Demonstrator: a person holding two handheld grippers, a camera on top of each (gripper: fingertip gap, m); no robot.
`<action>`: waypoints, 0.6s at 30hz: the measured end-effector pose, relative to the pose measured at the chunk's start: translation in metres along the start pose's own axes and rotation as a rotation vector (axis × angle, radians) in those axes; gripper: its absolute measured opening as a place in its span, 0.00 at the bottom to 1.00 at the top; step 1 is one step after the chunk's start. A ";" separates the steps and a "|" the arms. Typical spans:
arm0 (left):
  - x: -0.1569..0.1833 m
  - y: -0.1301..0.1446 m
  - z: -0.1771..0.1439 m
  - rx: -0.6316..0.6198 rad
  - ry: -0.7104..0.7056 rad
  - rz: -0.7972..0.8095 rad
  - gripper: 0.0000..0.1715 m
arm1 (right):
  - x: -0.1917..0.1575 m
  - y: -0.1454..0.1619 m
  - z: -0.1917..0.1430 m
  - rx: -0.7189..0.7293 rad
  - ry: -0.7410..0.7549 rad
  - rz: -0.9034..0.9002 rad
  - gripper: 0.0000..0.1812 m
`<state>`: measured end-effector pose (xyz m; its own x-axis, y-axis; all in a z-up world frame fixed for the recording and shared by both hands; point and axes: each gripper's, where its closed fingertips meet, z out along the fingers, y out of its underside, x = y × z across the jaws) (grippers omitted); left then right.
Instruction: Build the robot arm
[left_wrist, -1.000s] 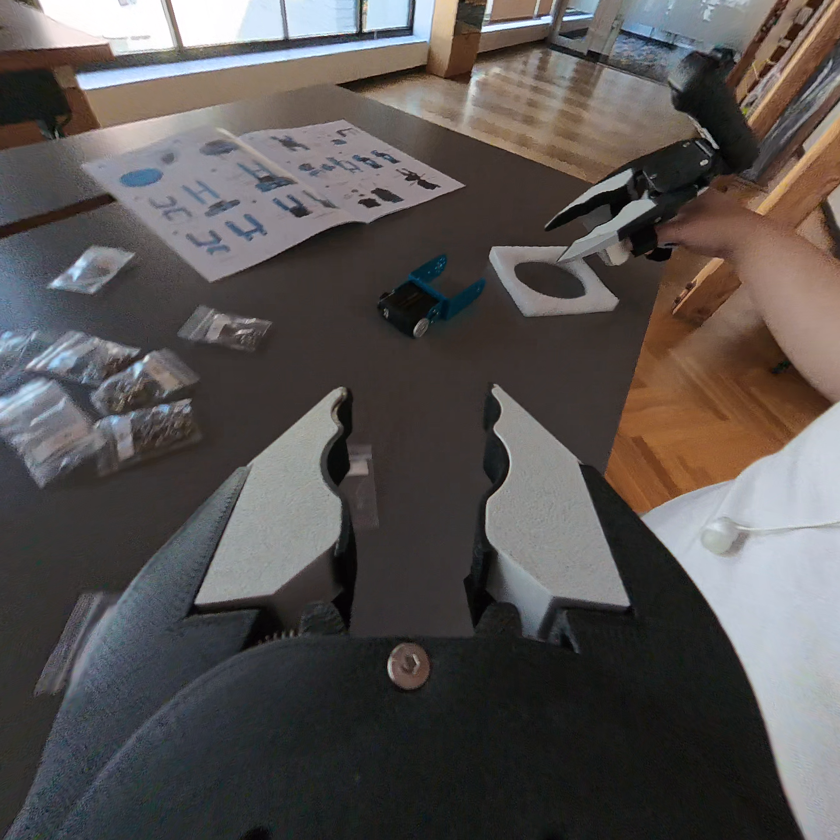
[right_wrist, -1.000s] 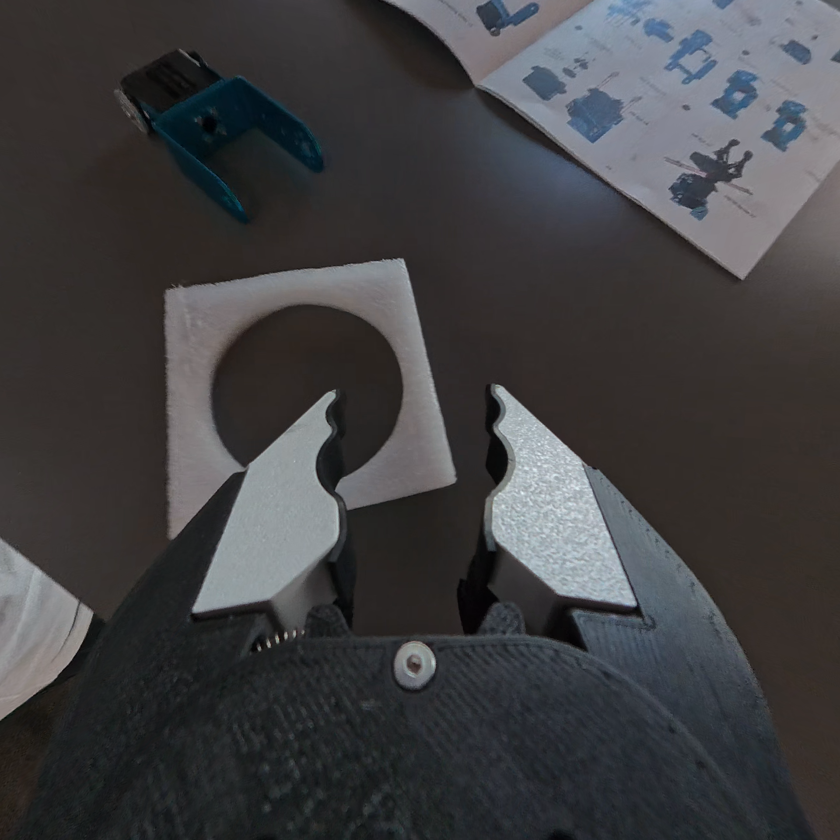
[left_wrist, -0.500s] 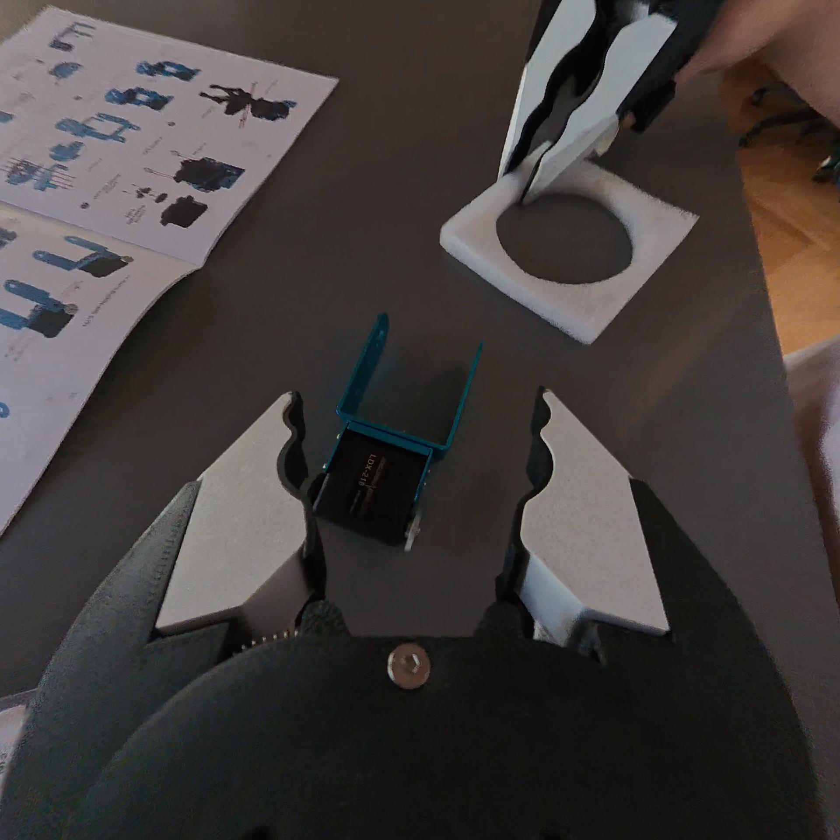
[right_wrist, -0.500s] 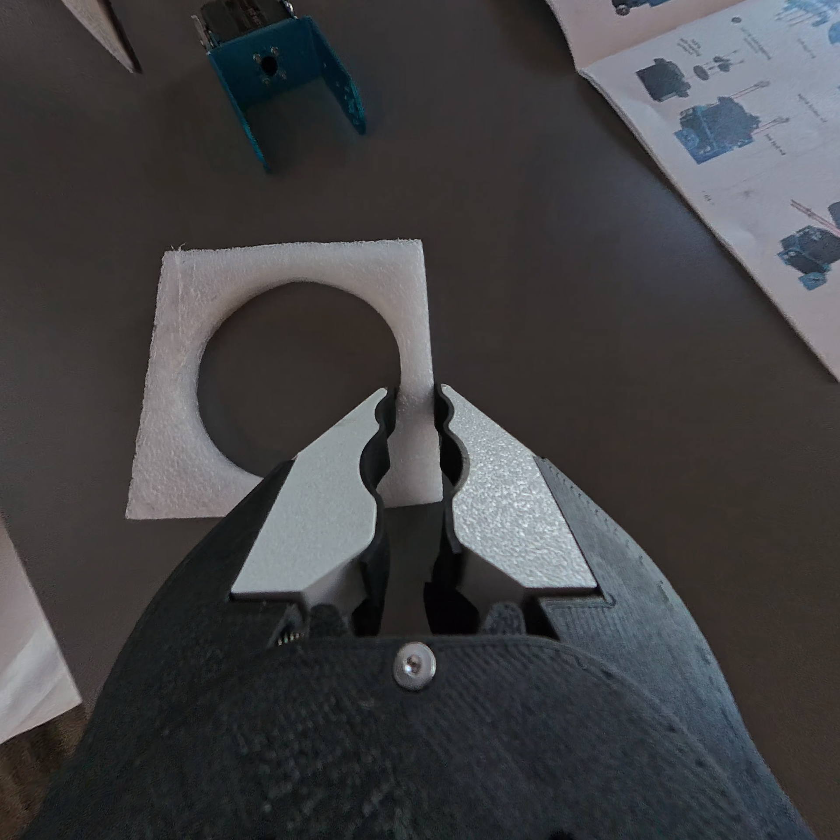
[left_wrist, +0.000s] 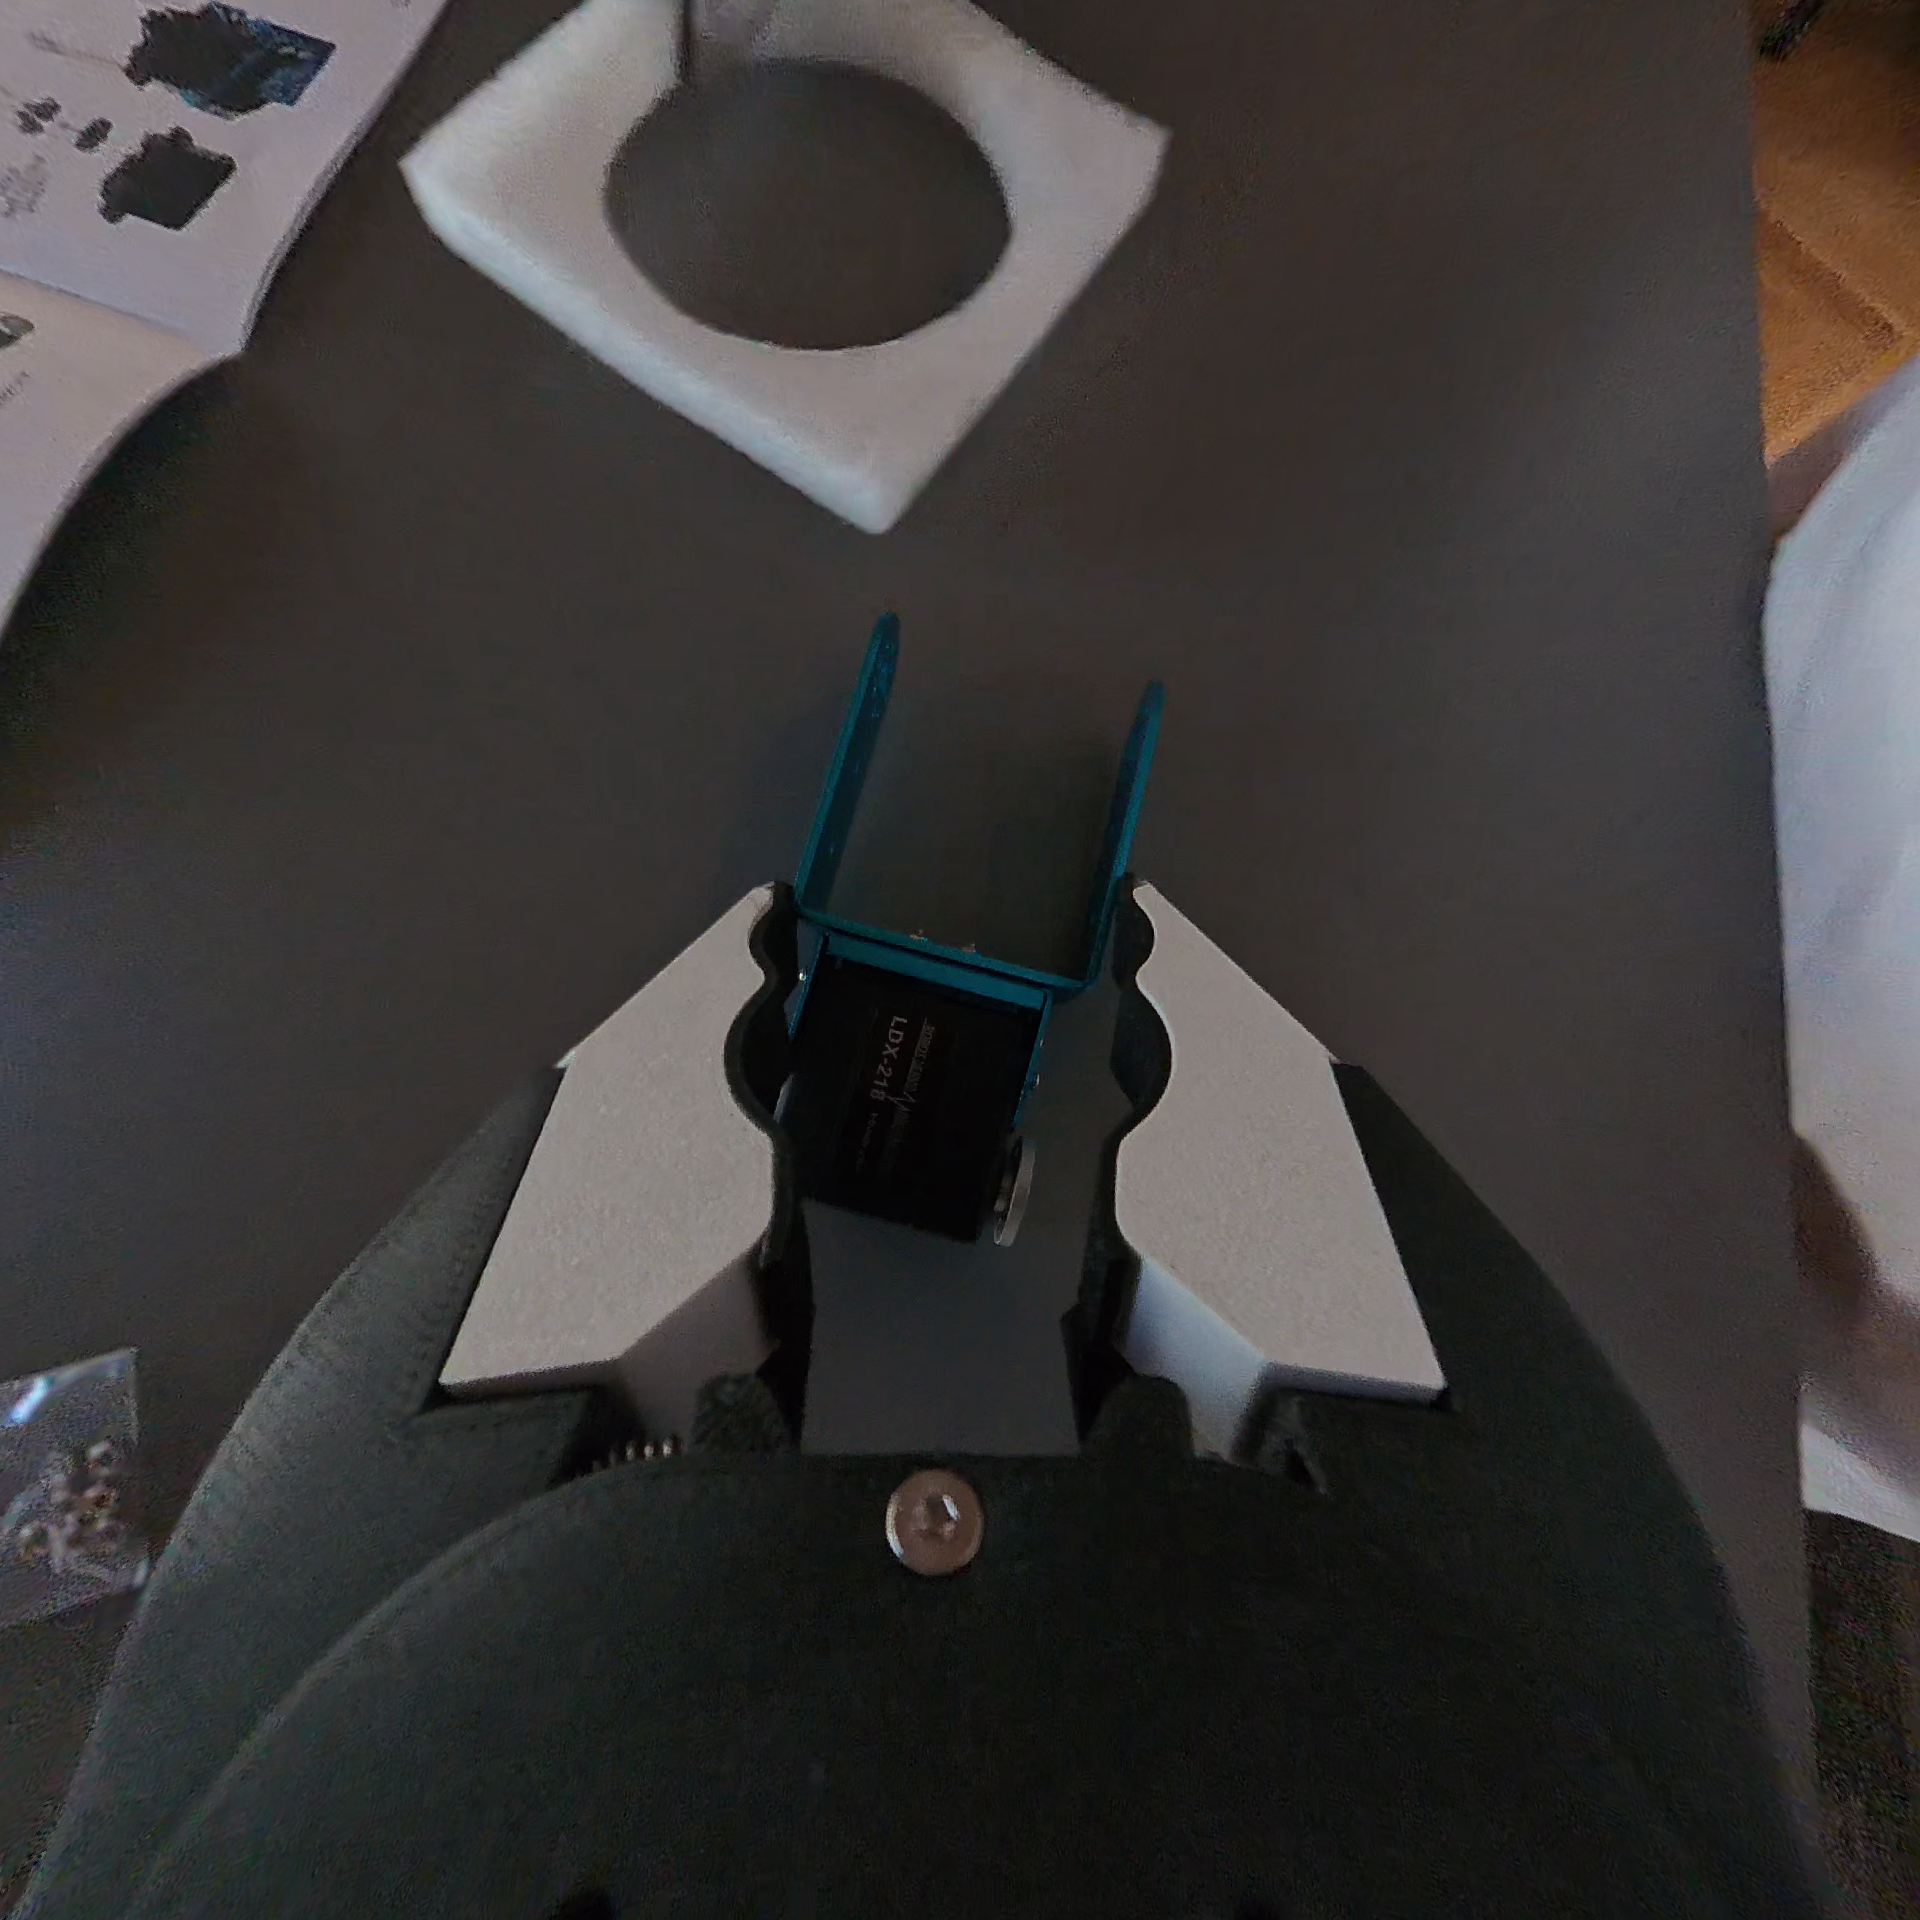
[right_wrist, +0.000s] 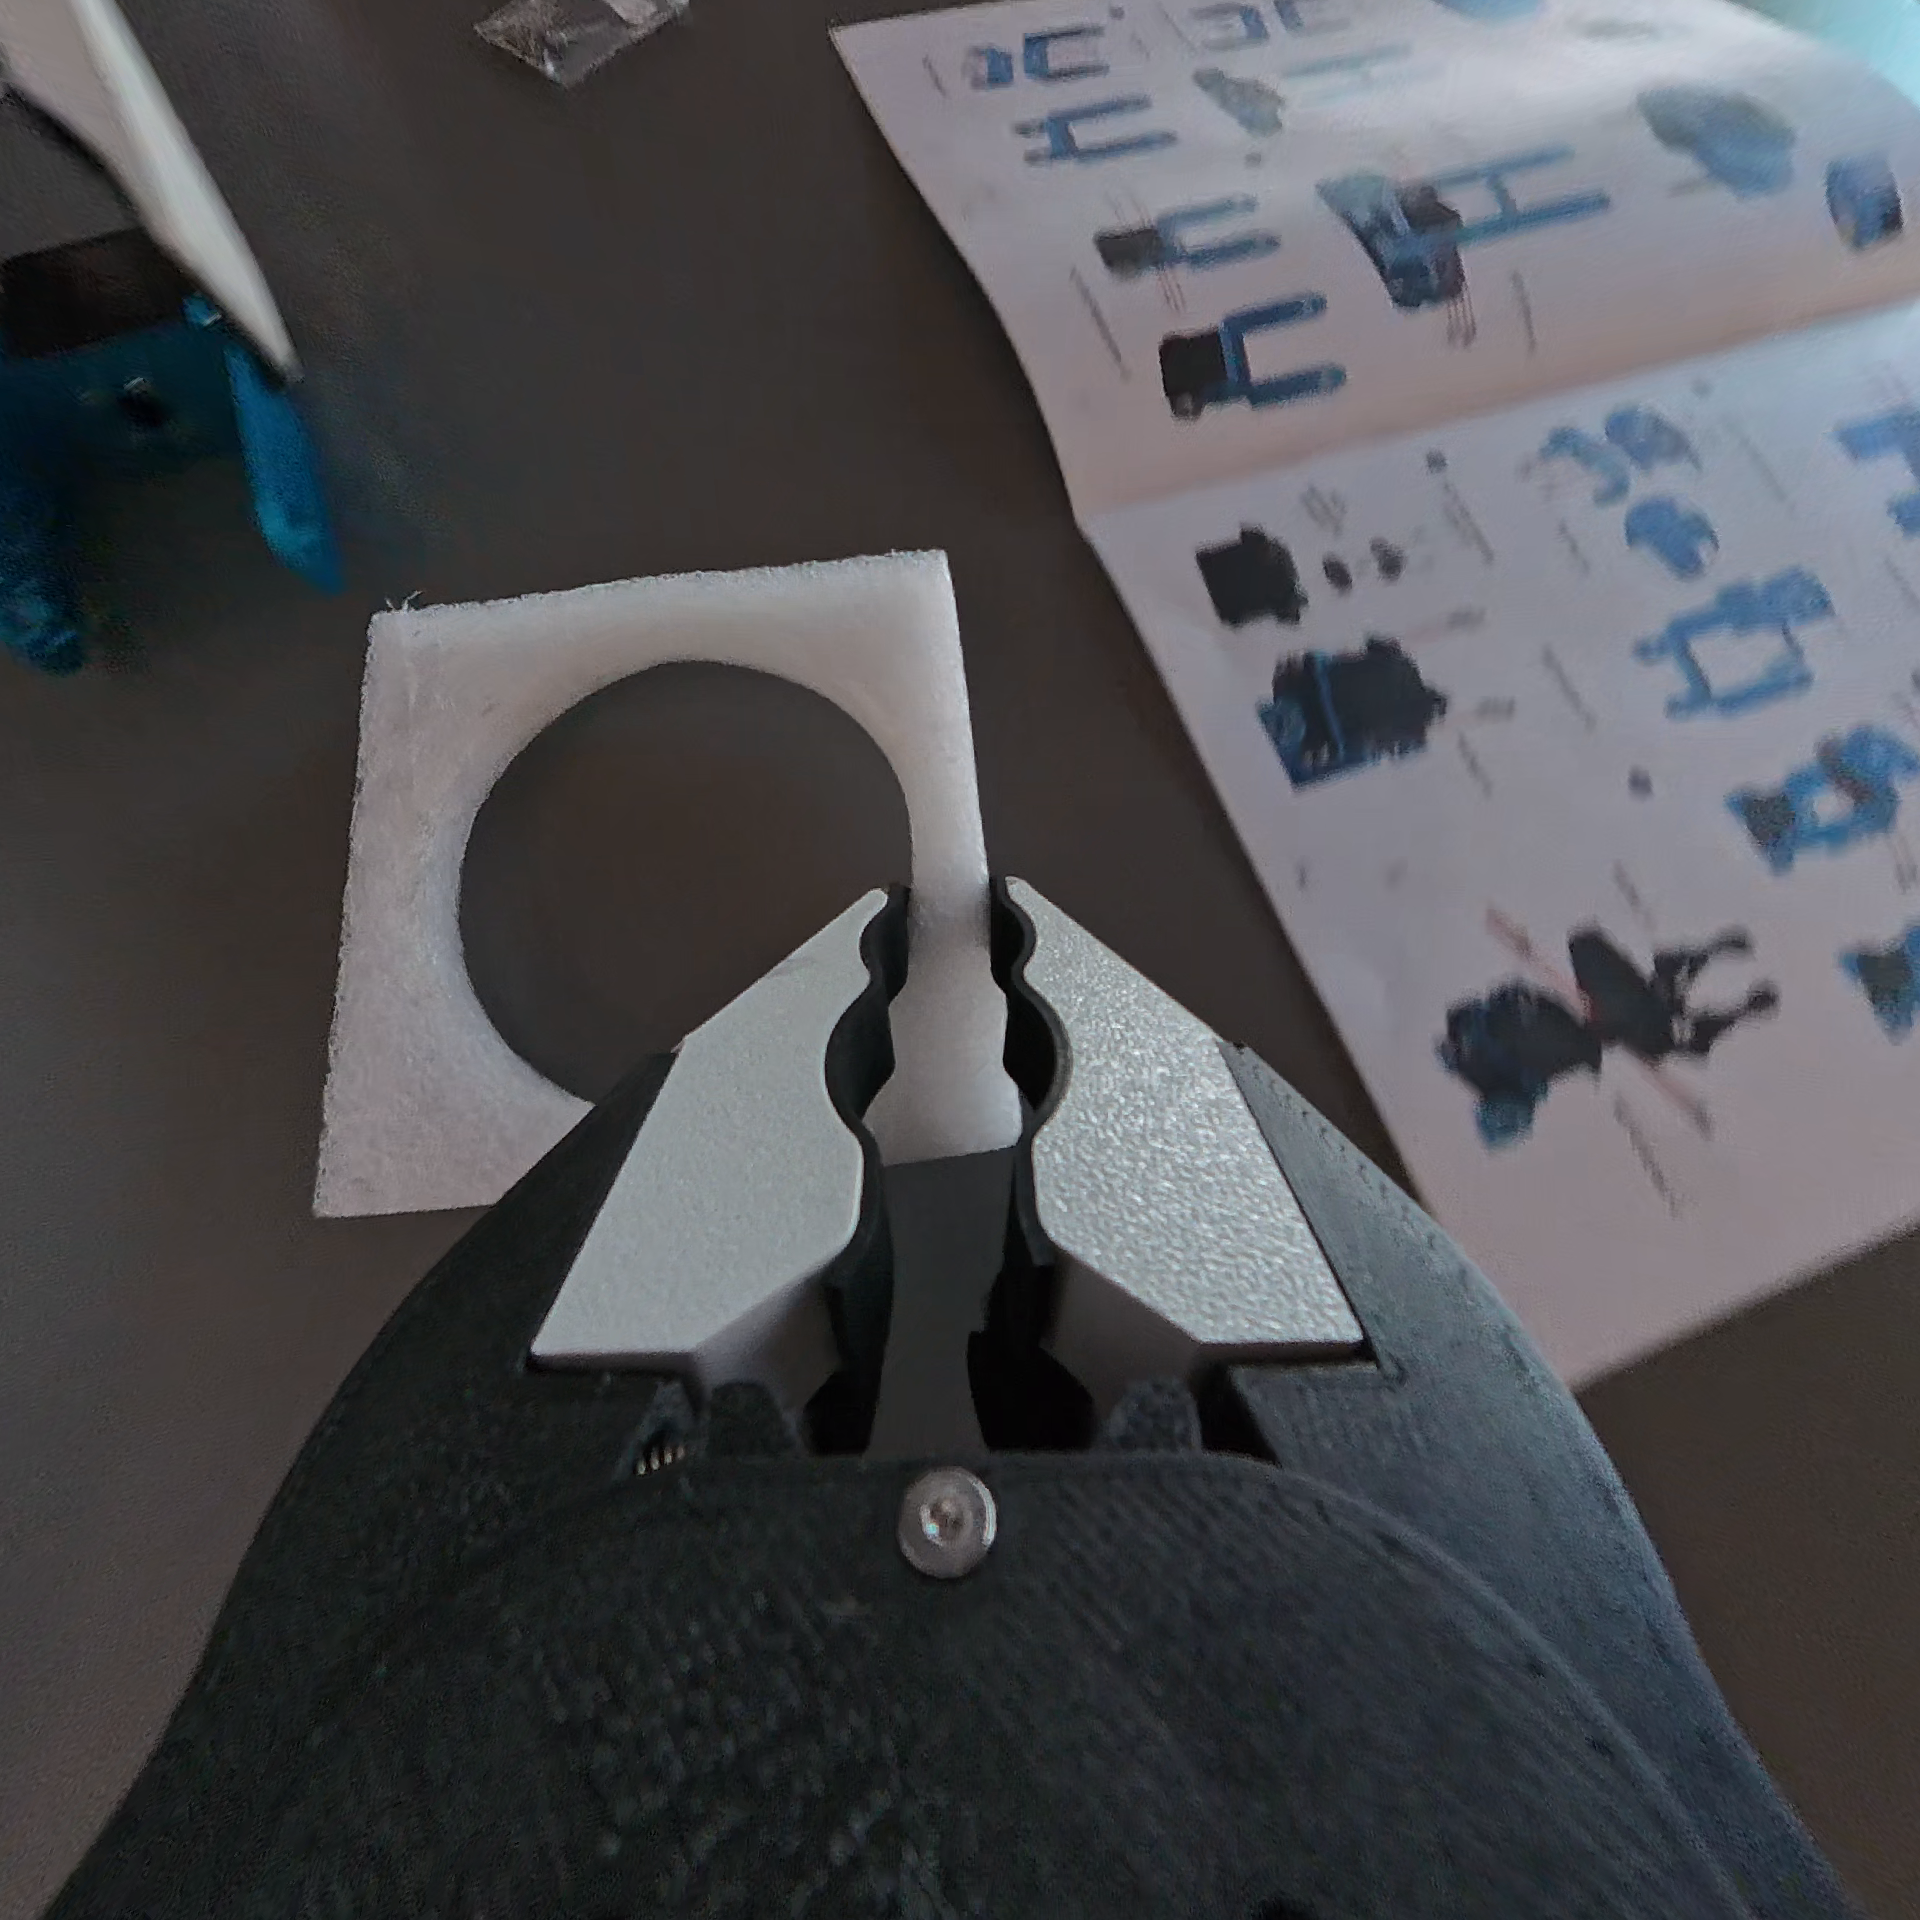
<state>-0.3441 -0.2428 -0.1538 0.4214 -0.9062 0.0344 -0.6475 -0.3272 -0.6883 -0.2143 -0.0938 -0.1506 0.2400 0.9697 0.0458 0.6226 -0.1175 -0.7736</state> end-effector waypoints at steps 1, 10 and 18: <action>0.008 0.004 -0.004 -0.009 -0.001 -0.005 0.36 | 0.000 -0.010 0.011 0.009 -0.017 -0.020 0.08; 0.044 0.010 -0.008 -0.028 -0.027 -0.040 0.36 | -0.057 -0.081 0.113 0.010 -0.271 -0.207 0.08; 0.056 -0.004 0.008 0.032 0.029 -0.080 0.36 | -0.069 -0.099 0.123 0.066 -0.311 -0.205 0.21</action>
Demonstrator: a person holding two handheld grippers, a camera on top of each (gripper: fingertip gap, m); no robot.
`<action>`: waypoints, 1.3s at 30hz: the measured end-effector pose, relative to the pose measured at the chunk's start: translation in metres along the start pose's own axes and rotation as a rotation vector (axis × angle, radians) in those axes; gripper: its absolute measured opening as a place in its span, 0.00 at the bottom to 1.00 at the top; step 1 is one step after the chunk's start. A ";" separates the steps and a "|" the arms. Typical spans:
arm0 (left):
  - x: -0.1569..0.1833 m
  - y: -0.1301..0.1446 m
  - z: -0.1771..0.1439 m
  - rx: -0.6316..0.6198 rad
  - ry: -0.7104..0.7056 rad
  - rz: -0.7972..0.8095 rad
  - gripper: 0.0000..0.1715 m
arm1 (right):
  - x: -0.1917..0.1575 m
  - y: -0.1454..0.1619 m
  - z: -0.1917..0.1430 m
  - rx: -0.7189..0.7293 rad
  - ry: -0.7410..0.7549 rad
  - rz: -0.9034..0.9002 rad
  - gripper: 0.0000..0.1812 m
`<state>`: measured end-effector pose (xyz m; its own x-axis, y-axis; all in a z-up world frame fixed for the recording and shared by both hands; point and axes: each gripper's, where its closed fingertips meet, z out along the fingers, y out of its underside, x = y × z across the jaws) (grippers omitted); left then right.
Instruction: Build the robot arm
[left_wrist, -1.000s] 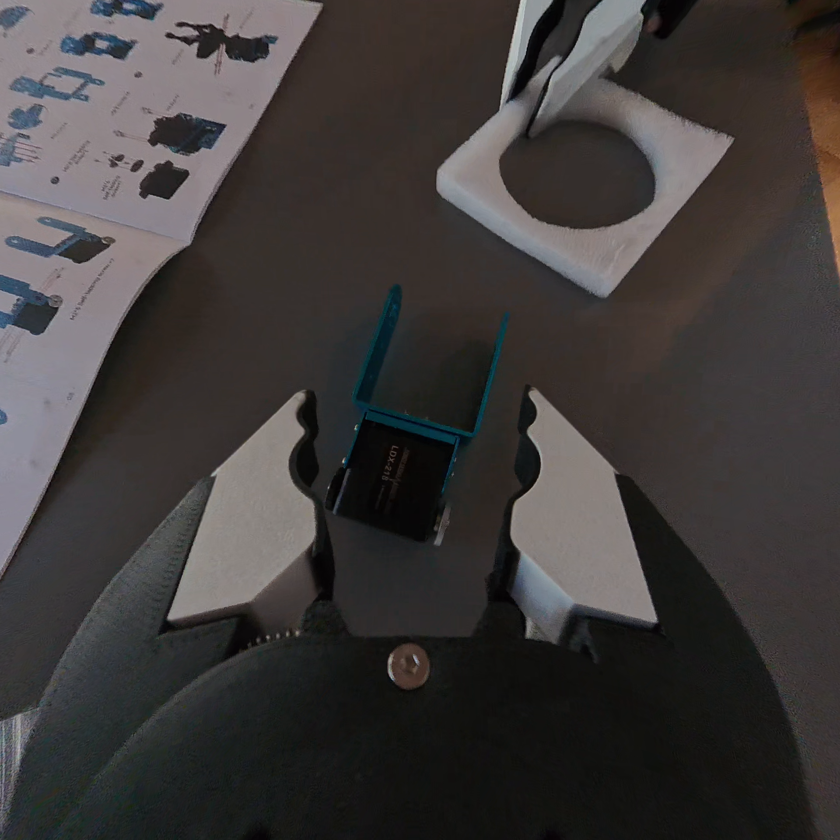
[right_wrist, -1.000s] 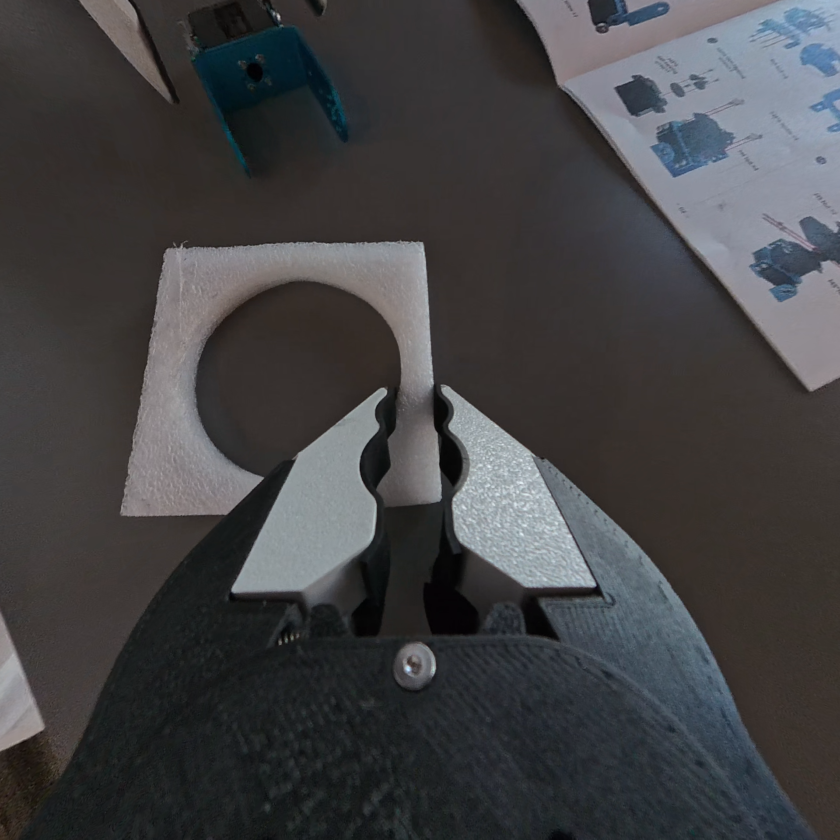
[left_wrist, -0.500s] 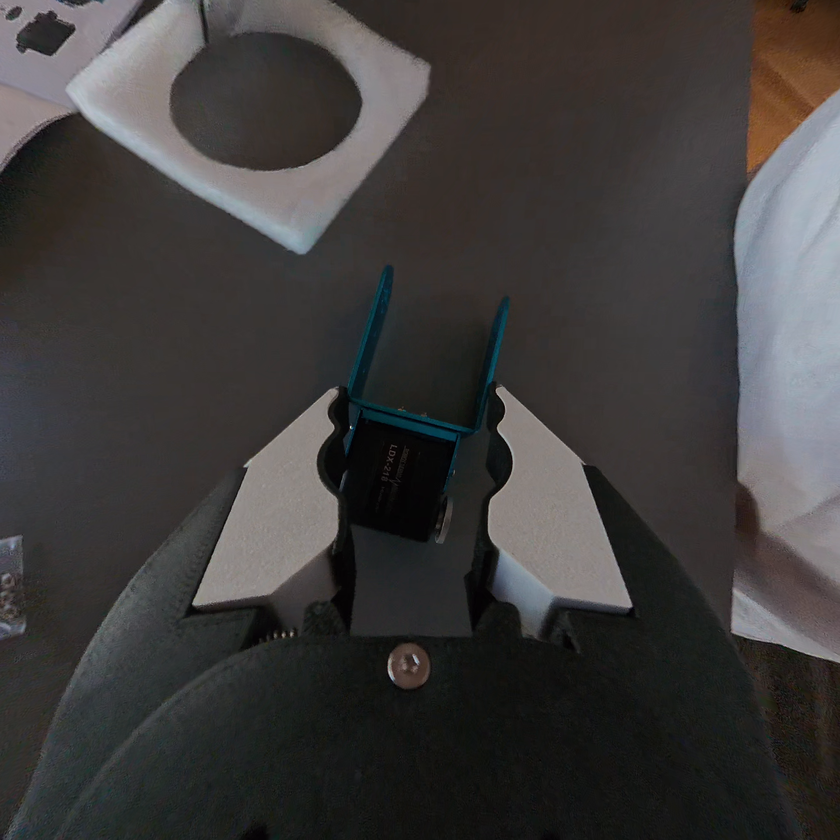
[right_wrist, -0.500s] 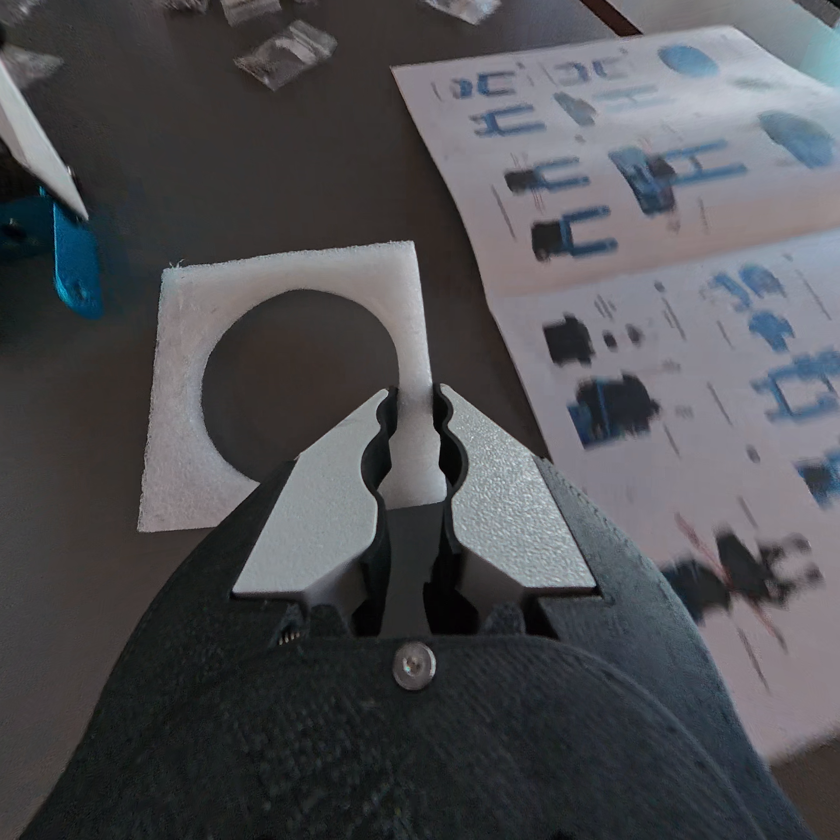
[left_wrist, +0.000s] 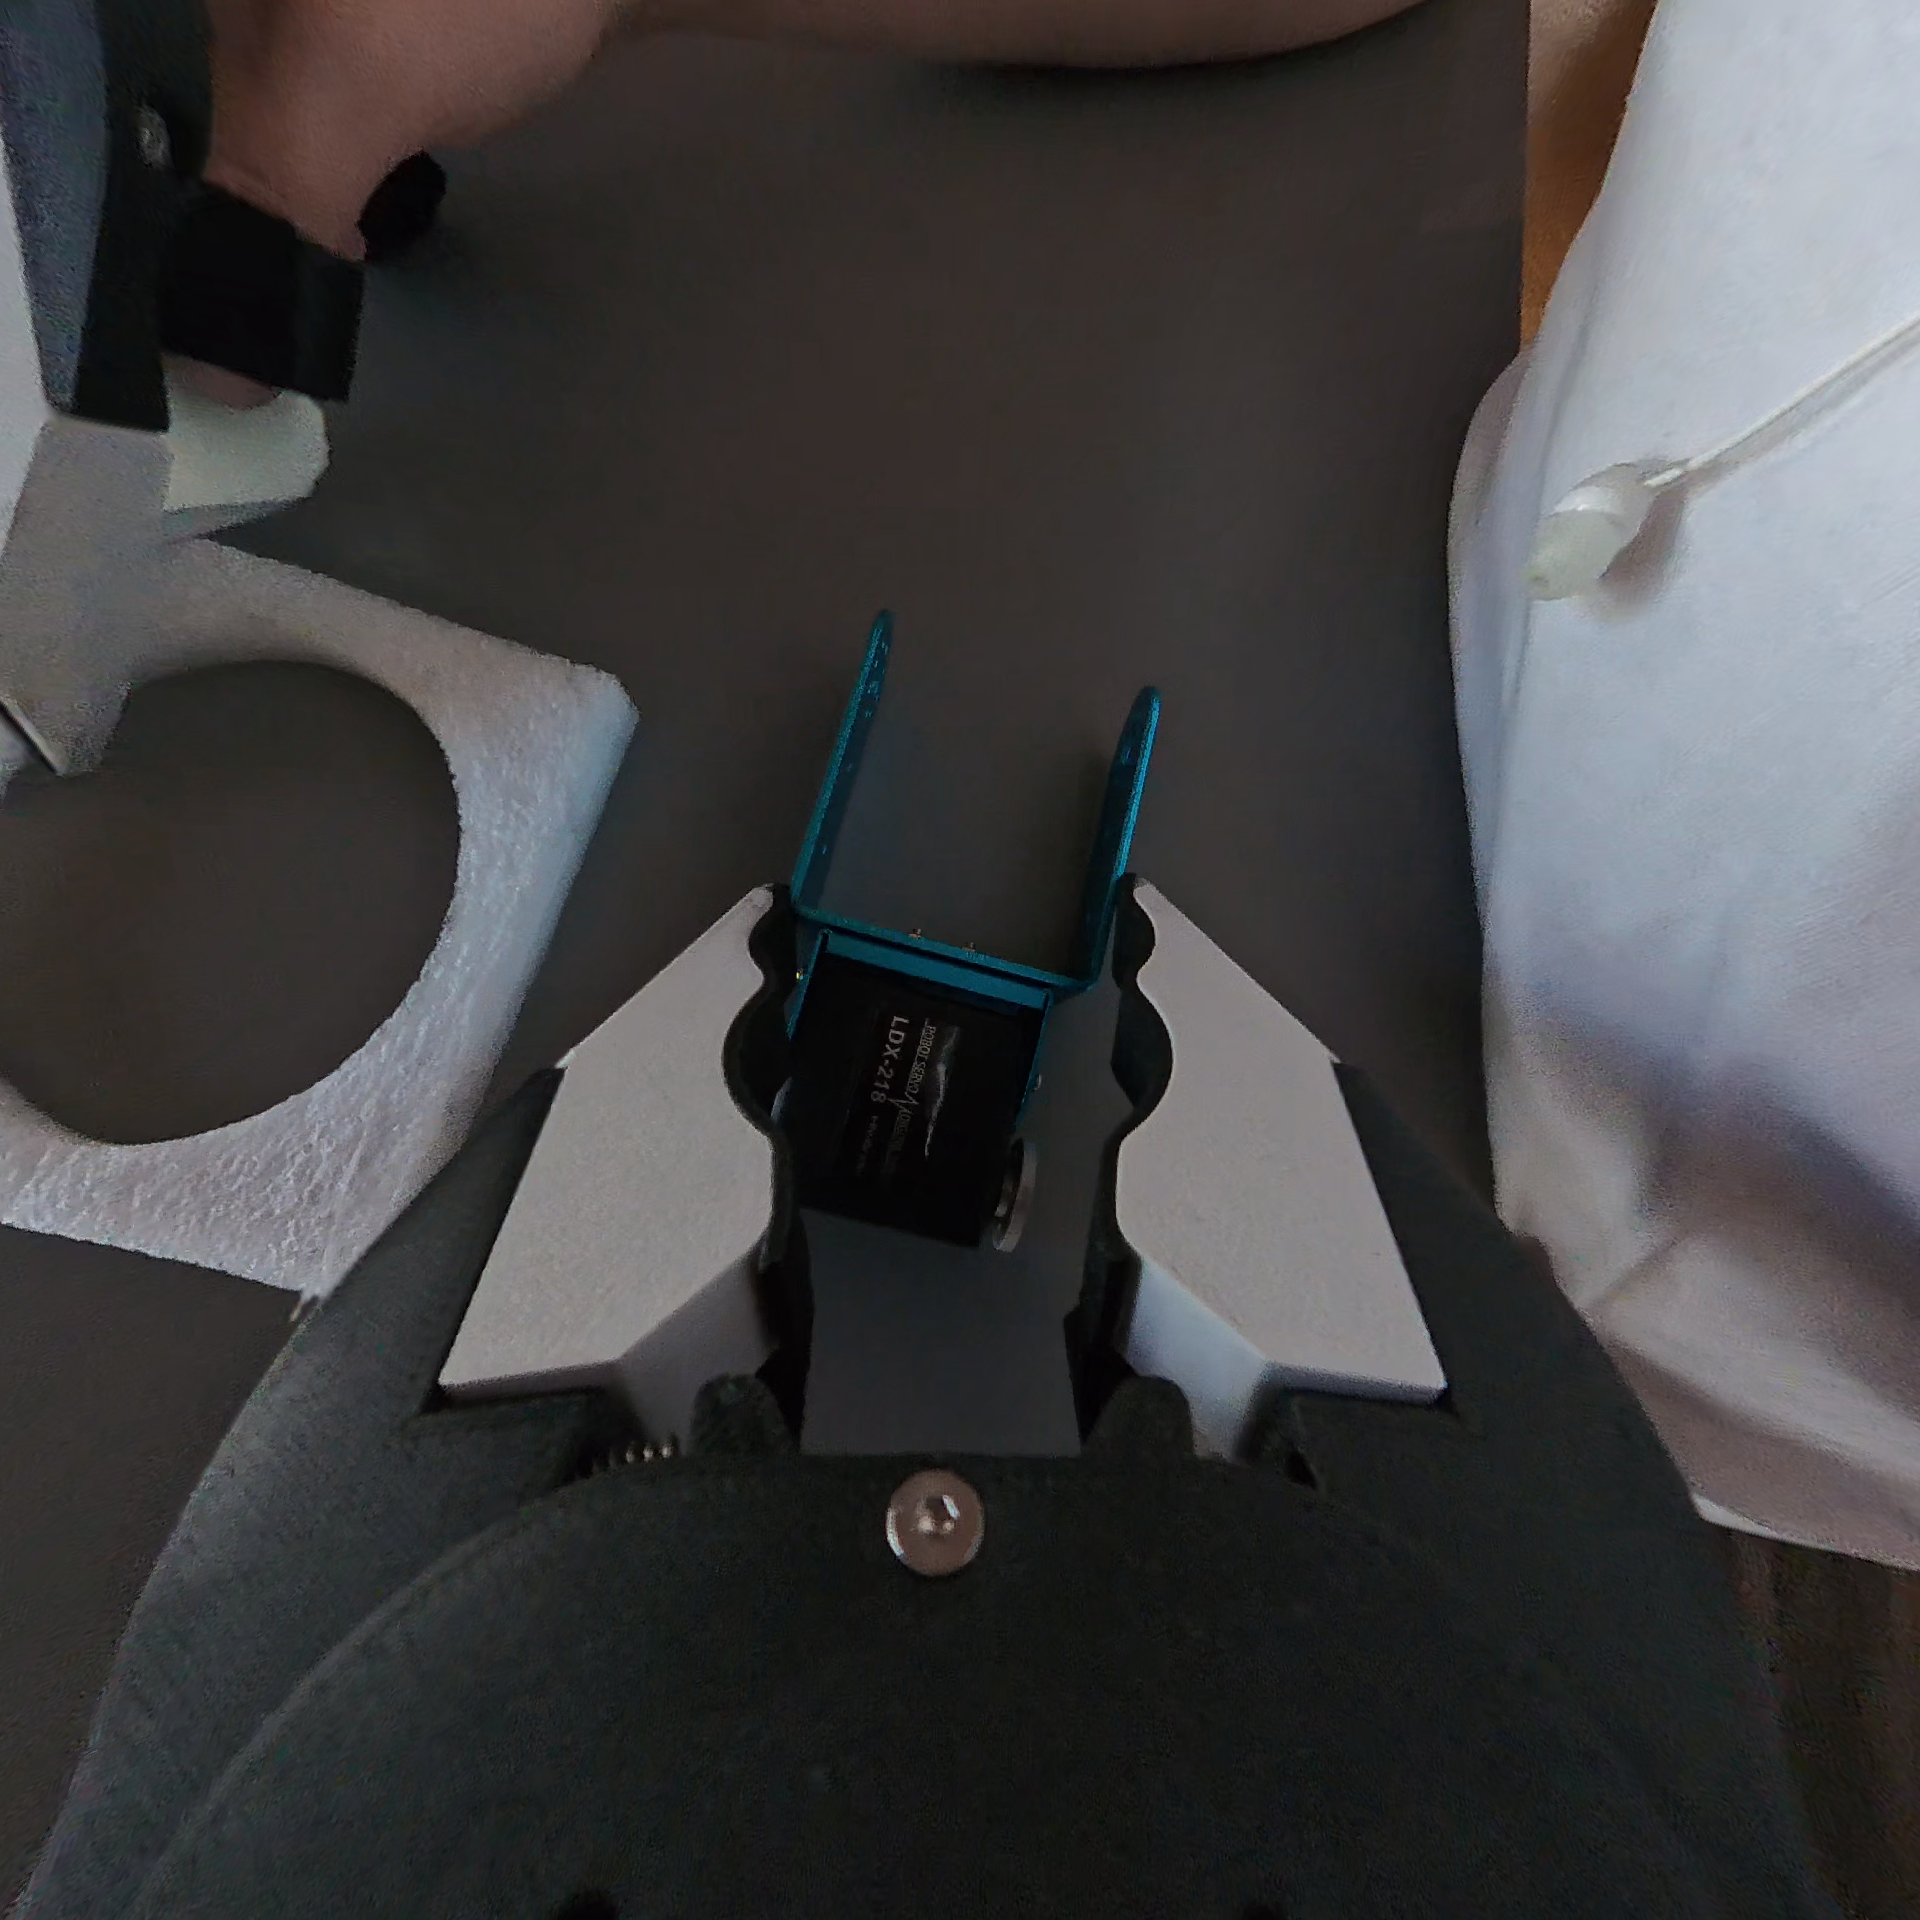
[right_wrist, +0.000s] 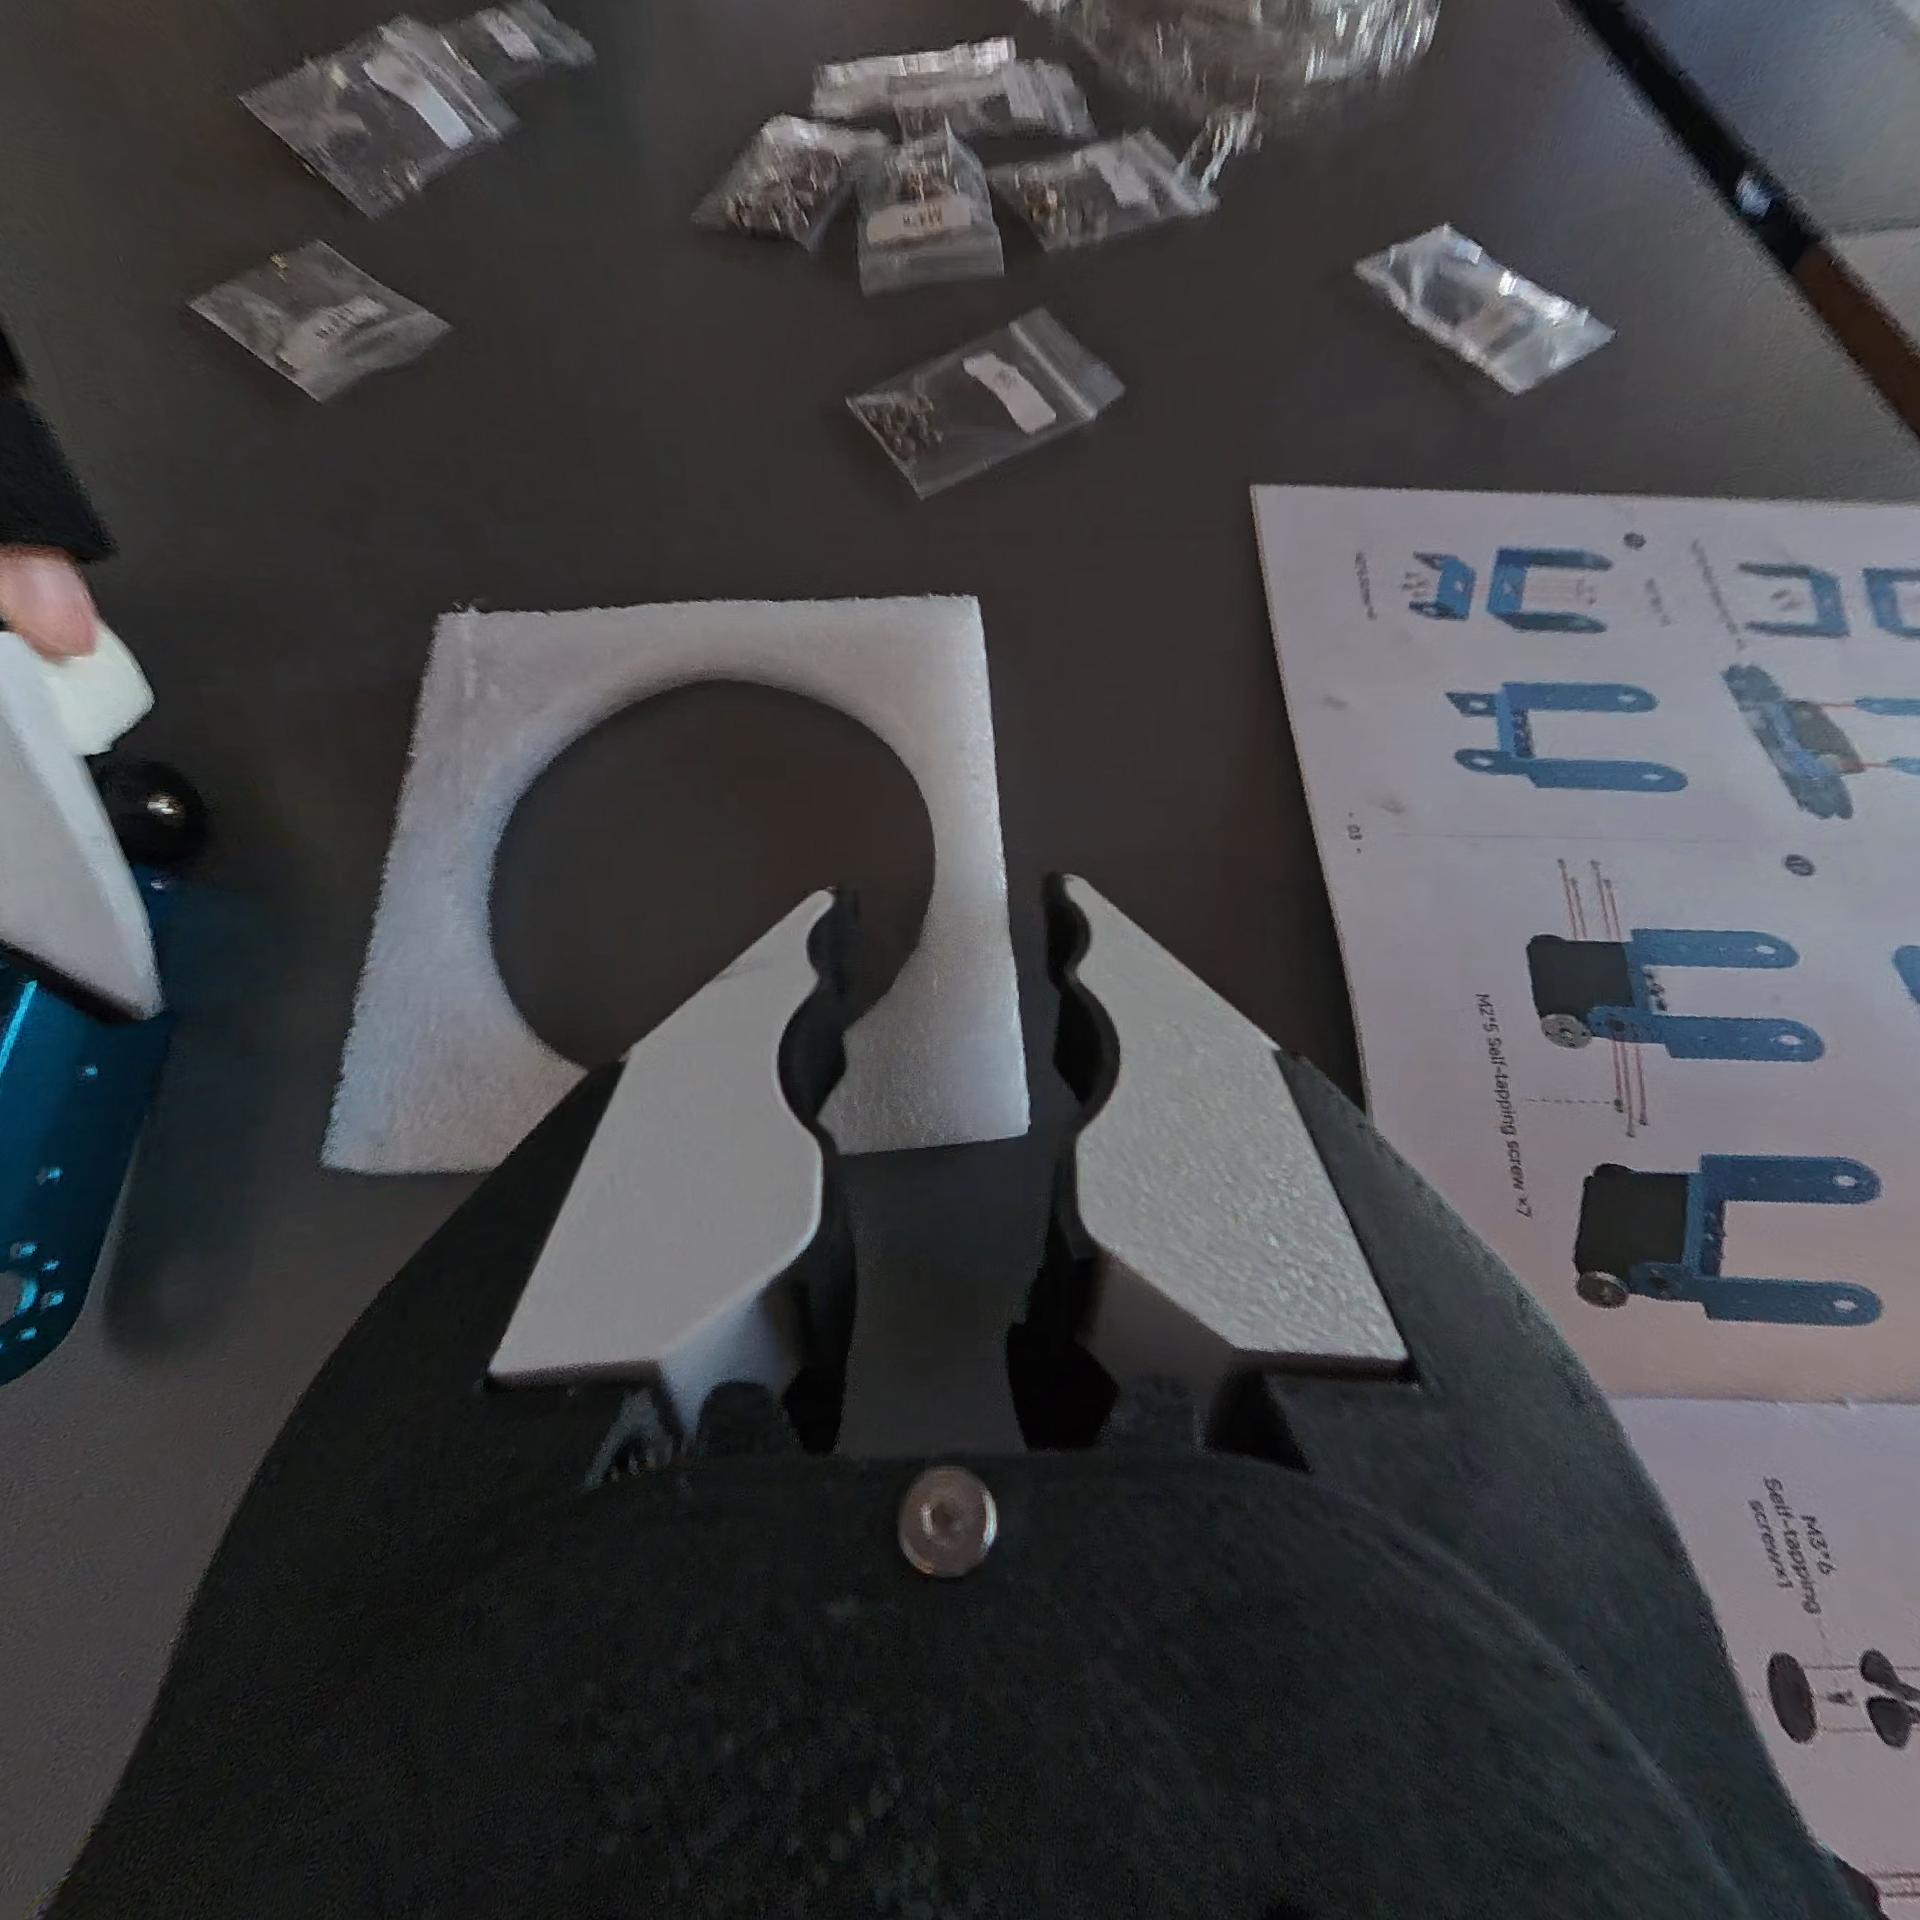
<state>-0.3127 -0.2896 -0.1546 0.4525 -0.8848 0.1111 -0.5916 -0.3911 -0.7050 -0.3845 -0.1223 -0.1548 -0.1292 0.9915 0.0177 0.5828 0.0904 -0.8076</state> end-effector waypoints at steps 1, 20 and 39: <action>0.000 -0.001 0.000 0.010 0.003 -0.012 0.36 | -0.001 -0.003 -0.006 0.041 0.009 -0.011 0.23; -0.135 0.016 -0.091 0.223 -0.455 -0.459 0.29 | 0.013 0.023 -0.044 0.033 0.206 0.041 0.07; -0.095 0.033 -0.053 0.173 -0.213 -0.553 0.27 | -0.008 0.027 -0.028 -0.054 0.197 -0.147 0.07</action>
